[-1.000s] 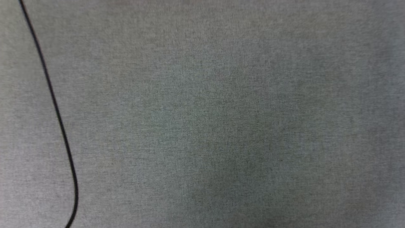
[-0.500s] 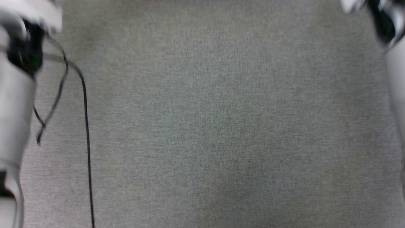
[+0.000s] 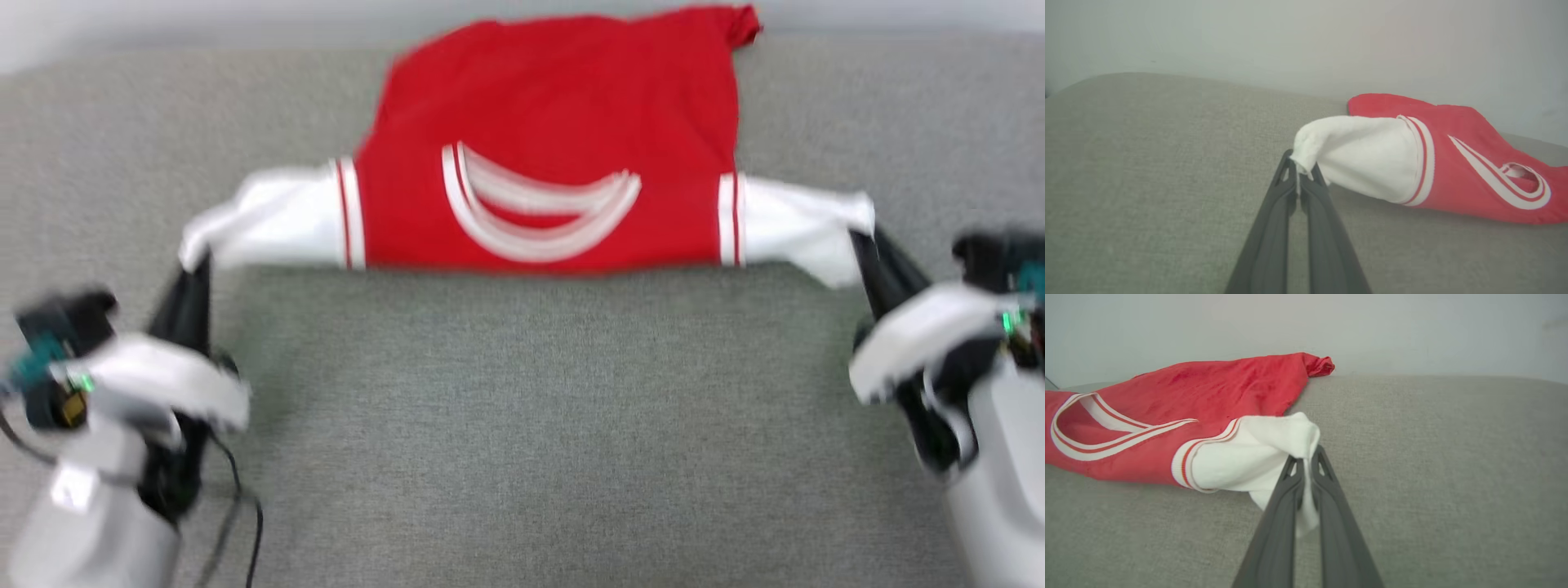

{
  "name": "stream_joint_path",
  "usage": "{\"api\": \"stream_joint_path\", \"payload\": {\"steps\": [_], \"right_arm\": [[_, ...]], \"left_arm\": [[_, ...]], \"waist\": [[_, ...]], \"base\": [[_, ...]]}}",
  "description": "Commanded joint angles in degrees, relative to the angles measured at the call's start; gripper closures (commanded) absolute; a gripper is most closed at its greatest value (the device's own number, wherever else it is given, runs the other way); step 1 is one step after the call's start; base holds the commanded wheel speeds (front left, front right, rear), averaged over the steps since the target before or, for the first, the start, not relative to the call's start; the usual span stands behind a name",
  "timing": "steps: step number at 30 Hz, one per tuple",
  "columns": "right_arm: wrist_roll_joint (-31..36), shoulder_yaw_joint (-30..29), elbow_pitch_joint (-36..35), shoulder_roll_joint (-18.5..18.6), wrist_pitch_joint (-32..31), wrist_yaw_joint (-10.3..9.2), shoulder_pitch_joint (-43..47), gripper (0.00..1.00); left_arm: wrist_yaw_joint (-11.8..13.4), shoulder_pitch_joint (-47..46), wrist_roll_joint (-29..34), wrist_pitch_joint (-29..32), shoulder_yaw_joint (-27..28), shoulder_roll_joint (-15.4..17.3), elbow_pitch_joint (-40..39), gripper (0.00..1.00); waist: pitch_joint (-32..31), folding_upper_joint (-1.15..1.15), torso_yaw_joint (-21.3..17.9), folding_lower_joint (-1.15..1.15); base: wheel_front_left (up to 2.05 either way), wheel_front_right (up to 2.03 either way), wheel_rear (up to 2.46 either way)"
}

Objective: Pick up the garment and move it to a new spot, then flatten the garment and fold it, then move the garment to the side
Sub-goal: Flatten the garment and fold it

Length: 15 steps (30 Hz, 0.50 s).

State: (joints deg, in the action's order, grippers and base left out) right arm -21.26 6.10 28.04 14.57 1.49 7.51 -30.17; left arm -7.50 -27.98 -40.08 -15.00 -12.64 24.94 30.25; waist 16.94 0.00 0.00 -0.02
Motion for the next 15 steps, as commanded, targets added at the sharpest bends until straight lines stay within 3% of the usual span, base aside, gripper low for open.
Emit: {"api": "stream_joint_path", "payload": {"steps": [1, 15], "right_arm": [[-0.4, -1.7, -2.1, -0.3, -0.1, -0.04, 4.4, 1.00], [-0.7, -10.8, -16.6, -6.8, -4.9, -0.04, 32.1, 1.00]], "left_arm": [[0.2, 3.3, 1.4, -0.2, 0.9, -1.0, -1.6, 1.00], [2.9, 26.8, 5.7, -0.2, 6.4, -5.5, -8.2, 1.00]], "waist": [[-3.7, 0.00, 0.6, 0.02], [-13.5, 0.00, 1.0, 0.02]], "base": [[0.00, 0.00, 0.00], [0.00, 0.00, 0.00]]}}
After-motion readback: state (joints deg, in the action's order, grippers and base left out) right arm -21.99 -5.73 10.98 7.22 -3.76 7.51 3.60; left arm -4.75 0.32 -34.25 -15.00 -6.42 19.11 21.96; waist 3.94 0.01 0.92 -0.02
